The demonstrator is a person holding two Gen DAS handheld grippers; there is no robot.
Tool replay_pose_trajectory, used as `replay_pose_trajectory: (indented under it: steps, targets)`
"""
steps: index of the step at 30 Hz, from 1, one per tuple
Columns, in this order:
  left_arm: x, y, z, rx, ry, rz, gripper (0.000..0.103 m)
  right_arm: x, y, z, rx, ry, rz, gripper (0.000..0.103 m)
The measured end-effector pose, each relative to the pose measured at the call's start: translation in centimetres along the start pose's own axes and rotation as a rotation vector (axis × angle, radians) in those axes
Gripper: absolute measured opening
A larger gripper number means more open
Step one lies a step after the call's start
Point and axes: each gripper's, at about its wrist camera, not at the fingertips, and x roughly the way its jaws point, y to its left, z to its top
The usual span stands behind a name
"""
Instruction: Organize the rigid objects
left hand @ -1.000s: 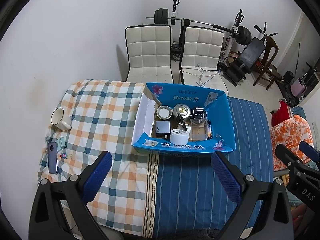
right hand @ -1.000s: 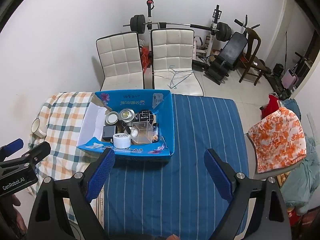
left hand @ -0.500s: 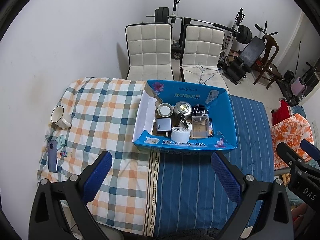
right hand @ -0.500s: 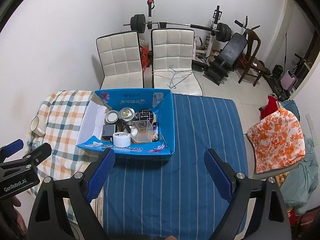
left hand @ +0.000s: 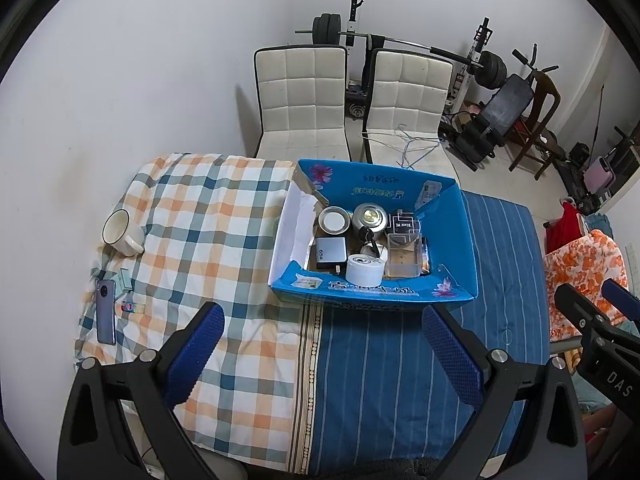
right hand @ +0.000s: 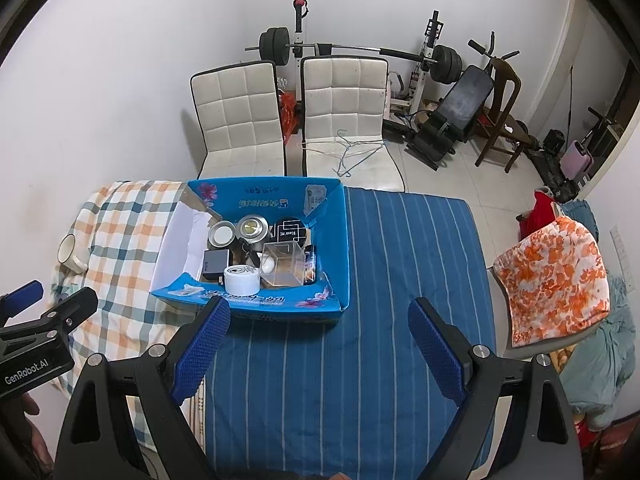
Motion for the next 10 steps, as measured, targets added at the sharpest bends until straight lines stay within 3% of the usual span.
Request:
replay_pose_trajectory:
  steps: [10]
  targets:
    - [-0.27, 0.33, 0.04, -0.004, -0.019, -0.011, 0.102, 0.06, 0.04, -0.04, -0.003, 0.0, 0.001, 0.093]
